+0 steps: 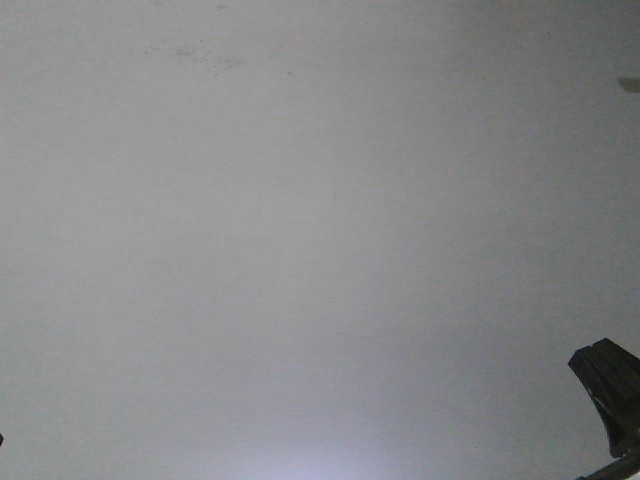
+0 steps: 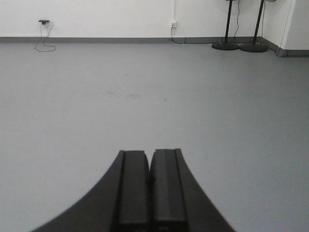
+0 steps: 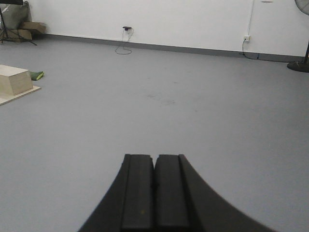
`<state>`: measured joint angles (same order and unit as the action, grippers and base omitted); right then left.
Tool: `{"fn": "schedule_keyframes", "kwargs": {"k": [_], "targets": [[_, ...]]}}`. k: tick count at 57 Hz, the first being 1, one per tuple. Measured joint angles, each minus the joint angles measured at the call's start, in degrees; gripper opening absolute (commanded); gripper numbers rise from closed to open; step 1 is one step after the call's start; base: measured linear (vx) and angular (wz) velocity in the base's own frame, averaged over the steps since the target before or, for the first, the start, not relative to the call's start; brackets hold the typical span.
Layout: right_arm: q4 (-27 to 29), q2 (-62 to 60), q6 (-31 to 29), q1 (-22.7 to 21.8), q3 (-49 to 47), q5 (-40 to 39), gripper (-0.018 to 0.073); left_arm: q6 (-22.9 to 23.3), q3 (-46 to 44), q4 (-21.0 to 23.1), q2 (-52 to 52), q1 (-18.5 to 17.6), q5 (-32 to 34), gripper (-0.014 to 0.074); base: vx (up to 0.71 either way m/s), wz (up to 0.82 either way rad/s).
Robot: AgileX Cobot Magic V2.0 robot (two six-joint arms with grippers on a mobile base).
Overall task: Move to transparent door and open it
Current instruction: 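Turn the base away from the white wall toward the room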
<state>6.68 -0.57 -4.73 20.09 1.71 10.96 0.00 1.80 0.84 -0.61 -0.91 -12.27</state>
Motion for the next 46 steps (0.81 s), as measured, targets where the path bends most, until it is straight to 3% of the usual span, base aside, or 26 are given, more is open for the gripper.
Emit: {"fn": "schedule_keyframes", "kwargs": {"k": [46], "targets": [[0.00,0.00,0.00,0.00,0.00,0.00,-0.0005,0.00,0.00,0.00,0.00,0.00,0.00,0.0003,0.01,-0.02]]}}
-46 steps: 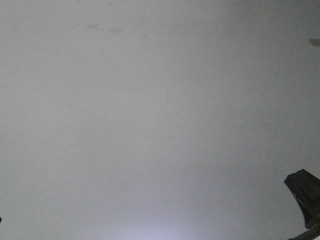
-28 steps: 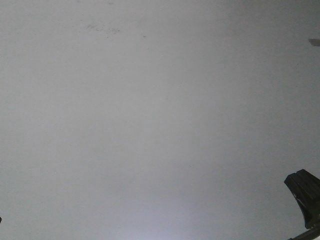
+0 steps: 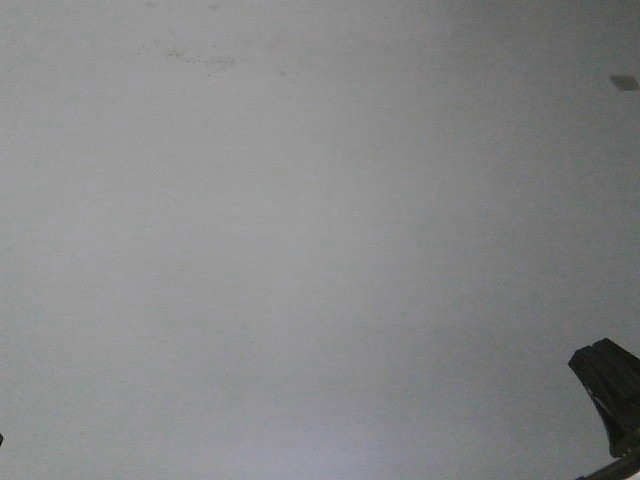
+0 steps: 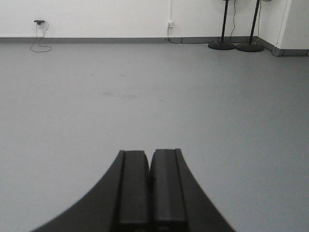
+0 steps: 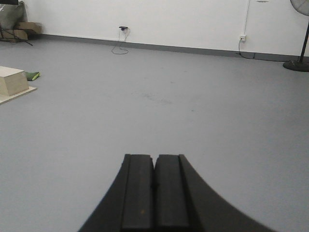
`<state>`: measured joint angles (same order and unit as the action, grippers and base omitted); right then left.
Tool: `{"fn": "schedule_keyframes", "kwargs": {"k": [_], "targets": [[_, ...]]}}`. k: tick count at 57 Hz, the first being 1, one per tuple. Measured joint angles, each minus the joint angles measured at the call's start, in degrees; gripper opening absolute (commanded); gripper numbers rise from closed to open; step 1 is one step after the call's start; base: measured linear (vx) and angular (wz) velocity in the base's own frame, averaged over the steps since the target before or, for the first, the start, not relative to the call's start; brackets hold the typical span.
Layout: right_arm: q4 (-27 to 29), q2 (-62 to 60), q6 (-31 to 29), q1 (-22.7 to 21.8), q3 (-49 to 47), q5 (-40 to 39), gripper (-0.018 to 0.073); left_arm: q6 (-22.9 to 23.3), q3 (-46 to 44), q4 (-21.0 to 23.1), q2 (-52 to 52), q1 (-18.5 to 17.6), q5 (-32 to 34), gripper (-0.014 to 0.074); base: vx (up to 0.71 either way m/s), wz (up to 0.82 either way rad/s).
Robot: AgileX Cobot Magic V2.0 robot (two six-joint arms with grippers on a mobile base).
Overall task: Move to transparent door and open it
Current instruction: 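Turn the base away from the white wall toward the room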
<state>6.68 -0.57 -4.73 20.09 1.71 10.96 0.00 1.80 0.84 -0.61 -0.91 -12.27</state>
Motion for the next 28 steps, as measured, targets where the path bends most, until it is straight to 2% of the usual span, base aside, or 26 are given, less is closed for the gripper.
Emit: {"fn": "schedule_keyframes", "kwargs": {"k": [28], "targets": [[0.00,0.00,0.00,0.00,0.00,0.00,-0.0005,0.00,0.00,0.00,0.00,0.00,0.00,0.0003,0.13,-0.04]]}}
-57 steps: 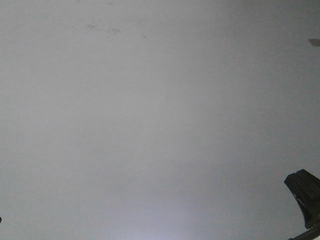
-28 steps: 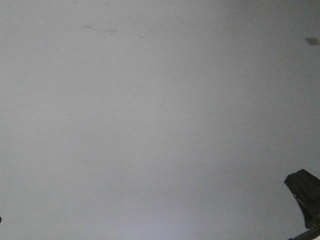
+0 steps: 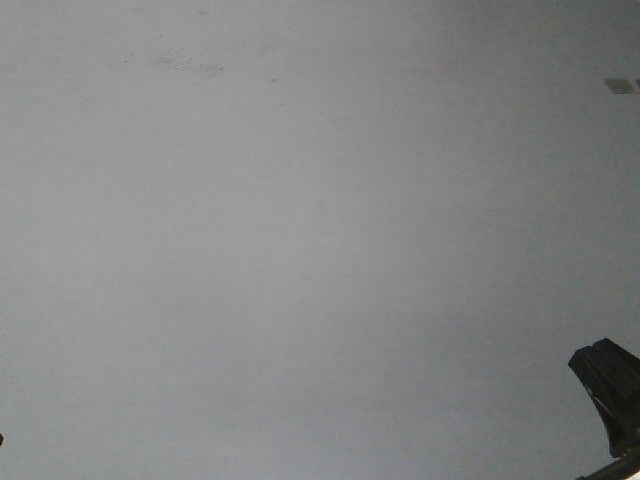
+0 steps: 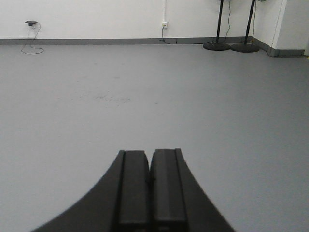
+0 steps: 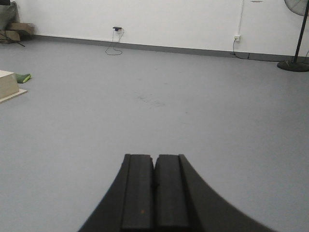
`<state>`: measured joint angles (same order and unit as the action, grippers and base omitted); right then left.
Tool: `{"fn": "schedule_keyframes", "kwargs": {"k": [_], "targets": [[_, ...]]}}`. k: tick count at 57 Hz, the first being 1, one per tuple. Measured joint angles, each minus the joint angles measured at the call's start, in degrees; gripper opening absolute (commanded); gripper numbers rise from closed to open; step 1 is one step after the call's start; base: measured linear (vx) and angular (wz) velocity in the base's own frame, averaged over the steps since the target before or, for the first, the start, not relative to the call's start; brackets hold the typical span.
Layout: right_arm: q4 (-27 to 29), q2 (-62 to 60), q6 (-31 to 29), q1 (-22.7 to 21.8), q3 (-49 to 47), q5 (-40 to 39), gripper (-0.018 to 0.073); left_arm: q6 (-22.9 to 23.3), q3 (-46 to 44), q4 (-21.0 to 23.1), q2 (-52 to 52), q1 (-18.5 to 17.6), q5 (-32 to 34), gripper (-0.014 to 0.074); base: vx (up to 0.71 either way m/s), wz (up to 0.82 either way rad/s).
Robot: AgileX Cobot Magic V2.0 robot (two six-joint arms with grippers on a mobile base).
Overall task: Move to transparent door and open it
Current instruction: 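Turn the base away from the white wall toward the room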
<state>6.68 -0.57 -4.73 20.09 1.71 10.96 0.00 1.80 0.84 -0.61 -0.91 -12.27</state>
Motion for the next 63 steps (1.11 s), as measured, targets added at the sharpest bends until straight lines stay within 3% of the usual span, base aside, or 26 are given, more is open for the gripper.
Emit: {"fn": "schedule_keyframes", "kwargs": {"k": [26,63], "targets": [[0.00,0.00,0.00,0.00,0.00,0.00,-0.0005,0.00,0.00,0.00,0.00,0.00,0.00,0.0003,0.26,-0.04],[0.00,0.00,0.00,0.00,0.00,0.00,-0.0005,0.00,0.00,0.00,0.00,0.00,0.00,0.0003,0.37,0.21]]}}
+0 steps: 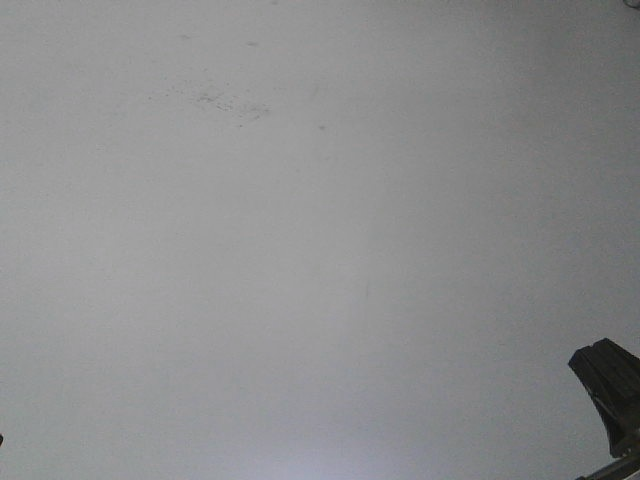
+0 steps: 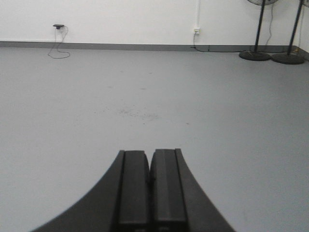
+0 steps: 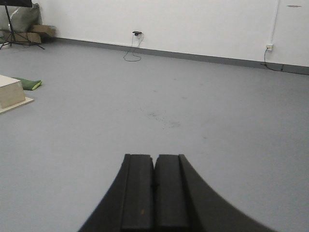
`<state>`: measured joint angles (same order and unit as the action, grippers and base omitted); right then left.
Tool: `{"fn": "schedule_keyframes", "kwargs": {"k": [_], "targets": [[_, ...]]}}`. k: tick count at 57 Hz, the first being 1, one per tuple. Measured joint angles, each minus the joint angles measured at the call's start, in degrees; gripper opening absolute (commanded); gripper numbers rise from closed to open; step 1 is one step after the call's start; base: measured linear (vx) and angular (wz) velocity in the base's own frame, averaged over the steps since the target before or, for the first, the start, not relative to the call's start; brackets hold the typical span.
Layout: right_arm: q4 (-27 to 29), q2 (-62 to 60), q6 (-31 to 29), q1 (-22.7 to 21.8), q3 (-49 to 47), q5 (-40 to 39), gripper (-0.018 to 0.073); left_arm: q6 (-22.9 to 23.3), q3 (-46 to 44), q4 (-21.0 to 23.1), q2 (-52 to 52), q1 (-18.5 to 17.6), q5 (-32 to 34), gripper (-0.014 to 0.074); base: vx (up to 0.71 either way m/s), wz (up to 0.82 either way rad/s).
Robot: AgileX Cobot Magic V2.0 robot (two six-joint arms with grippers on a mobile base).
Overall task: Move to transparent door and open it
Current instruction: 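Turn the base away from the white wall toward the room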
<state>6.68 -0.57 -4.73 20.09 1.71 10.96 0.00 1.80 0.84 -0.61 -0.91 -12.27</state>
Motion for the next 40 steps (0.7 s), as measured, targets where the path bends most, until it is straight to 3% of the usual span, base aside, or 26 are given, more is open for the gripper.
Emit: {"fn": "schedule_keyframes", "kwargs": {"k": [40], "targets": [[-0.04,0.00,0.00,0.00,0.00,0.00,-0.0005,0.00,0.00,0.00,0.00,0.00,0.00,0.0003,0.46,0.22]]}}
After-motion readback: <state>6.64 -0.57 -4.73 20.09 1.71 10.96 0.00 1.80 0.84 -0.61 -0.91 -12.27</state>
